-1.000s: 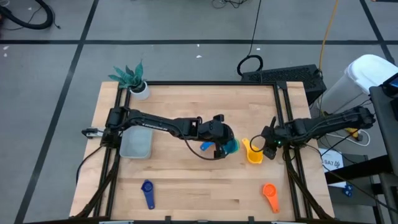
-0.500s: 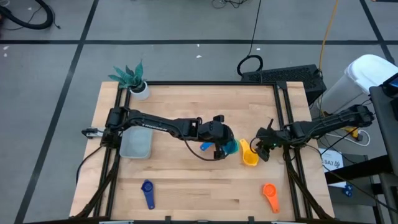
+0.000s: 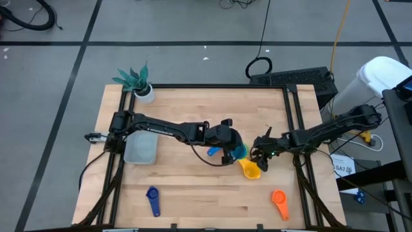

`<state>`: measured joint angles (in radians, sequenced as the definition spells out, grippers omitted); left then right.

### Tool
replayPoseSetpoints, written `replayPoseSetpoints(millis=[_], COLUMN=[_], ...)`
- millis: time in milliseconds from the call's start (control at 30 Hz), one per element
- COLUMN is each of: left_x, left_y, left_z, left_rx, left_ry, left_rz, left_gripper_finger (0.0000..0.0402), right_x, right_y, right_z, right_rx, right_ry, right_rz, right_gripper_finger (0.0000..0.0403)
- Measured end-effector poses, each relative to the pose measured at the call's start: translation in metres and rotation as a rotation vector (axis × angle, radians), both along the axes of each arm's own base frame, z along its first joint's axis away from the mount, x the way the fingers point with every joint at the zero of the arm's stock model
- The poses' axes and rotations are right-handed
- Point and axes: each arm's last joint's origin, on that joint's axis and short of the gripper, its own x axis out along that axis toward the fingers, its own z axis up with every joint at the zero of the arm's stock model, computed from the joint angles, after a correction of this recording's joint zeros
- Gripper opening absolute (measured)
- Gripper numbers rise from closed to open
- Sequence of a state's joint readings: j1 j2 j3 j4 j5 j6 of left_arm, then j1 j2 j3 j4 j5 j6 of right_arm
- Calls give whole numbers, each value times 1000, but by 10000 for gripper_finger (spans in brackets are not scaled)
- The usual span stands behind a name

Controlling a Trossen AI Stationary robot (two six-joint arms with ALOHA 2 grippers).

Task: Nest measuring cups in basket
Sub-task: Stack the left stacked measuring cups on top of the yellow measuring cup

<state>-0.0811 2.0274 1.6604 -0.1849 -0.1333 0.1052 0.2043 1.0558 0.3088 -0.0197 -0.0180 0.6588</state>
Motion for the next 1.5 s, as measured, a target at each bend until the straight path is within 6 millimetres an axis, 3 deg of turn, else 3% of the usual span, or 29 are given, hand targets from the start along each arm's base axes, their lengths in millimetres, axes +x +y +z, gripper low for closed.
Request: replayPoseSetpoints(millis=[300,467,700,833,933,1033,1200,1367,1500], left_x=[0,-1,-4,-4,-4,1,5,6,6], left_y=[0,-5,-31,-53,-65,-70,-72,-75,-75], left_z=[-1,-2,-2,-2,-6,-13,-27,-32,-31], left_rx=[8,7,-35,-32,-22,-22,-35,-32,-22], left_ry=[7,22,25,-9,-19,-36,-14,-8,-19], left_rz=[-6,-20,-148,-215,-247,-243,-226,-209,-194], left_gripper_finger=[18,18,18,18,18,18,18,18,18], right_x=[21,9,-27,-41,-38,-30,-24,-20,-13], right_y=[13,8,-8,-14,-14,-11,-2,19,40], right_z=[9,22,72,103,116,115,96,72,64], right_rx=[-51,-156,-361,-418,-421,-388,-271,-123,-56], right_ry=[-88,52,246,199,96,87,281,429,382], right_rz=[83,53,-81,-147,-154,-118,-45,64,106], right_gripper_finger=[171,171,171,171,171,171,171,171,171])
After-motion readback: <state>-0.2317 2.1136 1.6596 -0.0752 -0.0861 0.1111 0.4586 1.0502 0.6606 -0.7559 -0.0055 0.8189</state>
